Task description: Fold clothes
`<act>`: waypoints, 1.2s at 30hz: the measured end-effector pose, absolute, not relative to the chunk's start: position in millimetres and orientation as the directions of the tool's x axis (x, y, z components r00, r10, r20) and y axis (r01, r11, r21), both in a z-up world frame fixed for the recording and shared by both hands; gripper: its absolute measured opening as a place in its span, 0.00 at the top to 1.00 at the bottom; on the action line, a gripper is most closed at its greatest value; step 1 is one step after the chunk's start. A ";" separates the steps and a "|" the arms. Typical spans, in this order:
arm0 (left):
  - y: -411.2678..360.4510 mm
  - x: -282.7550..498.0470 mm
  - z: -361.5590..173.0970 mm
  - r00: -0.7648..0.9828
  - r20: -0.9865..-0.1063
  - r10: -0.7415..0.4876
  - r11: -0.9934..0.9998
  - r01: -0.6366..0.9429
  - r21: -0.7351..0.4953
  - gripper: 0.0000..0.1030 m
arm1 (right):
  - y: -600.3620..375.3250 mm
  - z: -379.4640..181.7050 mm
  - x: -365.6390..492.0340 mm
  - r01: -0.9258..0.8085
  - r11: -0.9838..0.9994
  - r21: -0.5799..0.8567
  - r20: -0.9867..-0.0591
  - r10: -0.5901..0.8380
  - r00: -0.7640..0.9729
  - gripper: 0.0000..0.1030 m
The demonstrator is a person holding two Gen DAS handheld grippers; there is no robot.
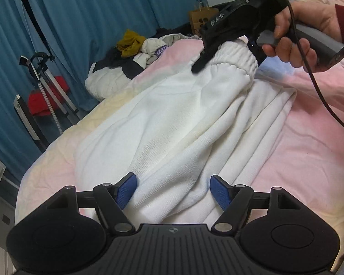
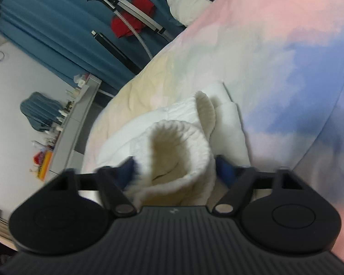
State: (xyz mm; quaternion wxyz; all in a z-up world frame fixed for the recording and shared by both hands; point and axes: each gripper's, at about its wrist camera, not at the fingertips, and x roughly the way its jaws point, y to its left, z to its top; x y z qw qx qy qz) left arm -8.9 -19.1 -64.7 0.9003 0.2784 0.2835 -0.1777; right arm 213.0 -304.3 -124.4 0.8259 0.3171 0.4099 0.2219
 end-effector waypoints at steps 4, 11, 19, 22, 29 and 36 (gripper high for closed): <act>-15.3 -13.8 -58.8 0.780 -0.592 -0.203 0.797 0.483 0.363 0.30 | -304.4 -97.9 201.0 -0.141 0.725 0.674 -0.502 0.590 0.632 0.75; -14.3 -15.9 -52.5 0.739 -0.594 -0.317 0.790 0.552 0.267 0.30 | -318.9 -61.6 177.6 -0.200 0.781 0.591 -0.433 0.517 0.738 0.78; 4.7 -2.2 -48.7 0.685 -0.615 -0.392 0.814 0.569 0.115 0.29 | -351.0 -120.5 191.7 -0.046 0.717 0.696 -0.526 0.552 0.647 0.67; 24.5 5.4 -38.2 0.671 -0.594 -0.444 0.843 0.538 -0.021 0.27 | -353.9 -112.6 175.0 -0.042 0.694 0.718 -0.511 0.568 0.646 0.57; 81.8 21.3 -13.4 0.698 -0.502 -0.511 0.858 0.382 -0.342 0.12 | -356.1 -88.9 122.9 0.020 0.686 0.727 -0.504 0.514 0.694 0.17; 135.6 52.5 -27.9 0.713 -0.534 -0.454 0.829 0.120 -0.546 0.09 | -334.4 -93.1 108.3 0.024 0.742 0.670 -0.580 0.503 0.641 0.17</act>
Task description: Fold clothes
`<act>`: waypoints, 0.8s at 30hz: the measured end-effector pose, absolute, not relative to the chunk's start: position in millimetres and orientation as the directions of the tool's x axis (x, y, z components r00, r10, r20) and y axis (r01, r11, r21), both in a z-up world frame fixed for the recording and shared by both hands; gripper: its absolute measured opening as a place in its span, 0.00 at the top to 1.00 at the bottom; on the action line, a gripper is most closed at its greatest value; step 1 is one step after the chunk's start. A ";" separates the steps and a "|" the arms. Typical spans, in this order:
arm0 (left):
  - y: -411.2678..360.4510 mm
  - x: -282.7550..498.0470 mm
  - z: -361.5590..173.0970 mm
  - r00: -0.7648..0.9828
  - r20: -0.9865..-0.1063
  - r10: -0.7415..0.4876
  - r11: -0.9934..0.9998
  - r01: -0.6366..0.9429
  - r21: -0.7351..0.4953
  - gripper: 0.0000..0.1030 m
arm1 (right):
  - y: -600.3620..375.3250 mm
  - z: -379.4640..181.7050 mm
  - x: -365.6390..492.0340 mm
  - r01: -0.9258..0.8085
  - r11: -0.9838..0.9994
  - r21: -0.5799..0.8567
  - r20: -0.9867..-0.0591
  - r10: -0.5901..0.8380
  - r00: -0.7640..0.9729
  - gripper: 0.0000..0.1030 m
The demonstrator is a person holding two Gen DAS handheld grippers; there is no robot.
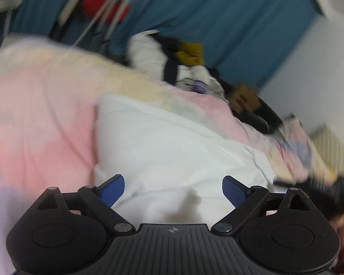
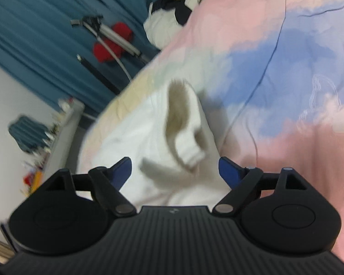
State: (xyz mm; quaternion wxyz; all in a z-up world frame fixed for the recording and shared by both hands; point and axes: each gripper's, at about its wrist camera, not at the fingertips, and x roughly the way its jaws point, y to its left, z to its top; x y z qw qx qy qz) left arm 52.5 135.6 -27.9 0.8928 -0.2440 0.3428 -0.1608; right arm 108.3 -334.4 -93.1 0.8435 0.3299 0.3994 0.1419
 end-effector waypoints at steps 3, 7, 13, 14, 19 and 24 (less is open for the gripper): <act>149.2 62.4 -35.4 0.708 -0.550 -0.442 0.810 0.052 -0.584 0.07 | -324.7 -107.0 120.3 0.031 0.766 0.642 -0.624 0.499 0.602 0.18; 157.3 70.7 -46.3 0.694 -0.567 -0.443 0.796 0.014 -0.605 0.06 | -317.6 -131.1 138.9 0.054 0.745 0.665 -0.633 0.523 0.571 0.07; 155.3 77.6 -58.0 0.674 -0.597 -0.434 0.797 -0.022 -0.604 0.05 | -318.6 -125.4 129.5 0.027 0.642 0.766 -0.510 0.582 0.633 0.02; 155.5 78.2 -59.4 0.672 -0.602 -0.432 0.796 -0.030 -0.605 0.05 | -319.7 -118.4 123.5 0.000 0.615 0.789 -0.467 0.599 0.651 0.02; 162.7 83.0 -67.0 0.664 -0.612 -0.430 0.769 -0.087 -0.634 0.05 | -317.6 -84.0 107.6 -0.219 0.511 0.831 -0.257 0.702 0.664 0.02; 164.0 87.1 -72.6 0.658 -0.613 -0.437 0.755 -0.102 -0.648 0.05 | -310.4 -101.6 122.1 -0.089 0.597 0.797 -0.394 0.627 0.672 0.00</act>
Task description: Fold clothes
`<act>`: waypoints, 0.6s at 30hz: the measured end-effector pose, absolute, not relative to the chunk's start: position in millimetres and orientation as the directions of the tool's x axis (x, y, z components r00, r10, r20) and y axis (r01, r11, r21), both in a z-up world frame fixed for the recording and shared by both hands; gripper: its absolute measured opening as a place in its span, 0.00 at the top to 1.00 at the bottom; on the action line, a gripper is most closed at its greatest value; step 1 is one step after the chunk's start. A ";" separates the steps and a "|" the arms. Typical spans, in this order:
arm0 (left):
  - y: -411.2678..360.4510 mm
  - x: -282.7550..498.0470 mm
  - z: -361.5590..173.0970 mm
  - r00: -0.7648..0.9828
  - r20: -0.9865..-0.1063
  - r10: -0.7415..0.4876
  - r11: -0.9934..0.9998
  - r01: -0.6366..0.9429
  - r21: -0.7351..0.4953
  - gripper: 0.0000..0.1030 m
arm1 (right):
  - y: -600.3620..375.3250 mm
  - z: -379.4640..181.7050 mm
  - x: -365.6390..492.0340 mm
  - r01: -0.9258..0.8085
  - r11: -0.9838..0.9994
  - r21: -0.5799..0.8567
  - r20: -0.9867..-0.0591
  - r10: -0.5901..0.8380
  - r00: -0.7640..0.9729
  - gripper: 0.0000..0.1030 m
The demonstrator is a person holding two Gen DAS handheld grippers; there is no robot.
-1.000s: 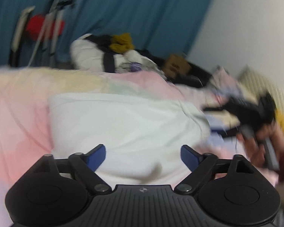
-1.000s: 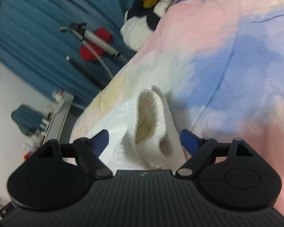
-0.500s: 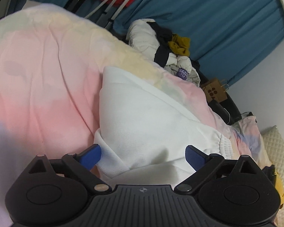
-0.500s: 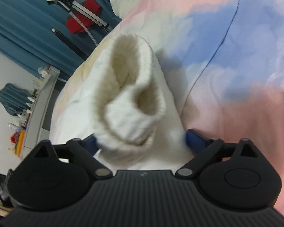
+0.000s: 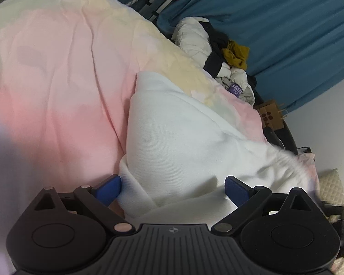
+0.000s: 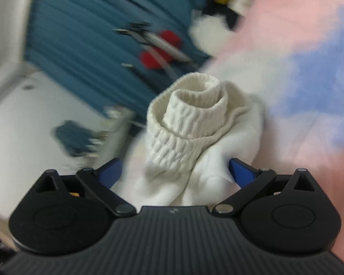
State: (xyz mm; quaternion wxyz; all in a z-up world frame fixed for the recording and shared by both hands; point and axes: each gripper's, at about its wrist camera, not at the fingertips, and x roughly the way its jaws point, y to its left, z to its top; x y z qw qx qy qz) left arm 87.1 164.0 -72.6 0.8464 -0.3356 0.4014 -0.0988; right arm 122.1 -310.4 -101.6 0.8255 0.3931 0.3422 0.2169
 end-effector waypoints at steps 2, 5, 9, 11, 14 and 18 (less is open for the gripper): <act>160.4 88.9 -74.6 0.652 -0.620 -0.436 0.763 -0.097 -0.639 0.05 | -309.0 -116.4 131.5 0.002 0.632 0.775 -0.475 0.582 0.660 0.00; 157.6 91.5 -77.0 0.647 -0.625 -0.436 0.770 -0.091 -0.631 0.05 | -302.5 -128.4 145.2 0.052 0.657 0.752 -0.531 0.557 0.639 0.00; 161.4 98.2 -81.0 0.643 -0.622 -0.447 0.748 -0.111 -0.654 0.05 | -305.1 -111.5 137.9 -0.011 0.596 0.803 -0.433 0.596 0.676 0.00; 161.5 102.1 -82.9 0.640 -0.623 -0.451 0.746 -0.113 -0.656 0.05 | -309.1 -104.3 131.9 -0.062 0.549 0.834 -0.360 0.625 0.693 0.00; 159.2 106.7 -86.3 0.633 -0.625 -0.457 0.748 -0.107 -0.655 0.05 | -307.2 -109.0 140.2 -0.047 0.590 0.806 -0.408 0.611 0.679 0.00; 160.0 112.9 -92.0 0.626 -0.611 -0.485 0.725 -0.103 -0.681 0.09 | -301.0 -128.1 150.4 0.026 0.679 0.734 -0.526 0.544 0.654 0.09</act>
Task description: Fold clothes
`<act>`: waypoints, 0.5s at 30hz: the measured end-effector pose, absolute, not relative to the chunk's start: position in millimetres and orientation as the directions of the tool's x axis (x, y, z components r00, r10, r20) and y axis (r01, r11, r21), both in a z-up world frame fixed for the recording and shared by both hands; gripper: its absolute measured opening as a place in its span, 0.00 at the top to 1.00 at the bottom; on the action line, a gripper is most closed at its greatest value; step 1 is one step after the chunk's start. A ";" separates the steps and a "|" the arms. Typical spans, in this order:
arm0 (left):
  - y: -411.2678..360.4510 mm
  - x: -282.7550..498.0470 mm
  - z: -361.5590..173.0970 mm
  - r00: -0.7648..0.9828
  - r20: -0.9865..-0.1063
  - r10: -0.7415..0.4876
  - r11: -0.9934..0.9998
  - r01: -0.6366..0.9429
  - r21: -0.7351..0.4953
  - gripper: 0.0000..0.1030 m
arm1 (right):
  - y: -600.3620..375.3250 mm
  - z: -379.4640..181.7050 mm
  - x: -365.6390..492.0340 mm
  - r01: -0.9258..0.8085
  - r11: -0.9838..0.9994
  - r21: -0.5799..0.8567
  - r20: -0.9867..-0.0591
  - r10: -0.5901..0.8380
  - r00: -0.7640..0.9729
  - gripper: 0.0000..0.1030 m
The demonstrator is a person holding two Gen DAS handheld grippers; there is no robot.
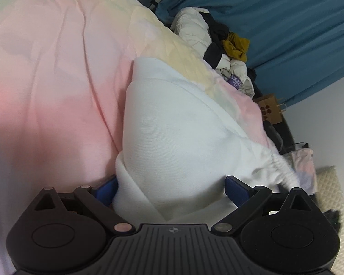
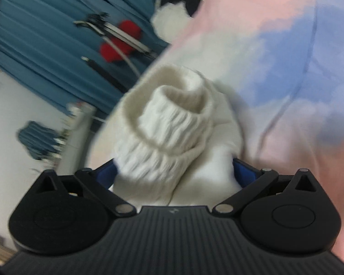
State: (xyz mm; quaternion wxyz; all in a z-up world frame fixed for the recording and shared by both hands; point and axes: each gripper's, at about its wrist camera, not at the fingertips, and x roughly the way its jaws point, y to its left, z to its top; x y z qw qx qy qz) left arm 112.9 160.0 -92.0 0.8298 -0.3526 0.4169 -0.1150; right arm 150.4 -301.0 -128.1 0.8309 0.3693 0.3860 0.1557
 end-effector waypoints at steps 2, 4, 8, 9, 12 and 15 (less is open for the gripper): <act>162.1 114.9 -95.1 0.624 -0.609 -0.490 0.722 -0.102 -0.684 0.22 | -299.8 -127.8 150.1 0.050 0.720 0.692 -0.569 0.502 0.651 0.29; 162.9 114.6 -94.9 0.625 -0.612 -0.486 0.728 -0.099 -0.679 0.36 | -298.1 -120.8 144.5 0.045 0.740 0.671 -0.573 0.479 0.665 0.39; 158.5 103.6 -68.2 0.664 -0.582 -0.469 0.747 -0.052 -0.662 0.55 | -292.0 -104.1 129.5 0.008 0.760 0.650 -0.536 0.450 0.714 0.50; 156.4 101.1 -58.3 0.674 -0.569 -0.470 0.750 -0.034 -0.660 0.57 | -293.5 -99.5 125.9 -0.001 0.753 0.658 -0.516 0.453 0.727 0.51; 147.3 96.5 -26.7 0.702 -0.526 -0.480 0.747 0.013 -0.665 0.59 | -301.1 -77.9 124.6 -0.044 0.722 0.691 -0.438 0.467 0.768 0.53; 127.2 102.5 8.1 0.728 -0.478 -0.492 0.734 0.052 -0.677 0.59 | -316.0 -51.9 122.9 -0.079 0.691 0.719 -0.355 0.463 0.812 0.53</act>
